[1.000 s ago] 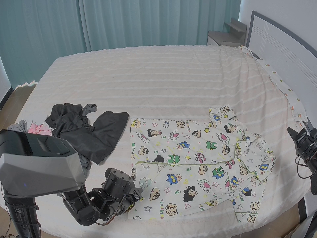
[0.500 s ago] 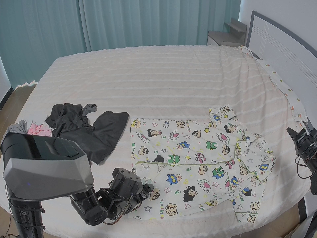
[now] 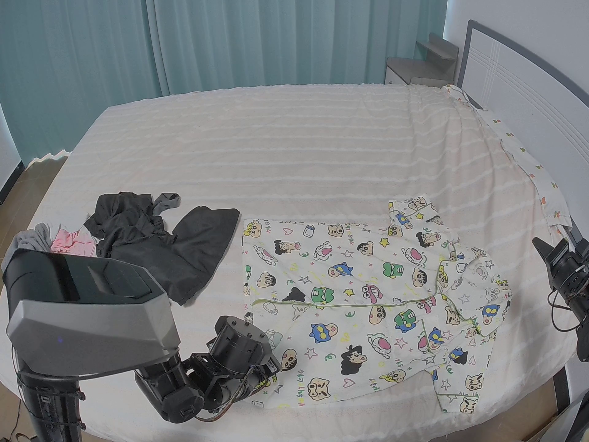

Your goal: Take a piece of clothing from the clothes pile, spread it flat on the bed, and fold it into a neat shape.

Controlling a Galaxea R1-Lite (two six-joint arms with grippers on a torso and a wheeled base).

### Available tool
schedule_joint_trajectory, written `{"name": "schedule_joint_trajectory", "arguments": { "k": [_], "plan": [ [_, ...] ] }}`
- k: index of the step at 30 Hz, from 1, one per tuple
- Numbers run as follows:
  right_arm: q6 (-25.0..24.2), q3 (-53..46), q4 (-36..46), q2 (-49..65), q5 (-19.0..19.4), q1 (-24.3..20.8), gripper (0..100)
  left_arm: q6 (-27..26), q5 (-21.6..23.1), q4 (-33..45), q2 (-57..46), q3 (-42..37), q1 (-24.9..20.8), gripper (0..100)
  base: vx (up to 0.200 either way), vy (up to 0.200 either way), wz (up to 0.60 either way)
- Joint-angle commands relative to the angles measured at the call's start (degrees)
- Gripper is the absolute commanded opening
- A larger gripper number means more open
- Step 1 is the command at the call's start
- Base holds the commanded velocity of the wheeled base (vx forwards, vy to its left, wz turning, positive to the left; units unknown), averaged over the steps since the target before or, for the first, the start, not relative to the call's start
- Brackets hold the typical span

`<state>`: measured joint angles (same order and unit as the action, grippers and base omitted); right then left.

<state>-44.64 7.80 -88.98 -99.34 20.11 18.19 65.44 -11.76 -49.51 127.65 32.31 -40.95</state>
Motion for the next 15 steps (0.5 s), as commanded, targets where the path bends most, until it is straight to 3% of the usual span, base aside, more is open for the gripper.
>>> {"name": "schedule_joint_trajectory", "arguments": {
  "k": [1, 10, 15],
  "plan": [
    [0.0, -0.1, -0.8, -0.1, 0.0, 0.0, 0, 0.0, -0.1, -0.1, -2.6, -1.2, 0.0, 0, 0.0, 0.0, 0.0],
    [0.0, -0.1, -0.8, 0.0, 0.0, 0.0, 0, -1.4, 0.1, -0.4, -5.6, -2.2, -4.6, 0, 0.0, 0.0, 0.0],
    [0.0, -0.1, -0.8, 0.1, 0.0, 0.0, 0, -2.5, 0.4, -0.5, -5.4, -1.5, -4.3, 0, 0.0, 0.0, 0.0]
  ]
}}
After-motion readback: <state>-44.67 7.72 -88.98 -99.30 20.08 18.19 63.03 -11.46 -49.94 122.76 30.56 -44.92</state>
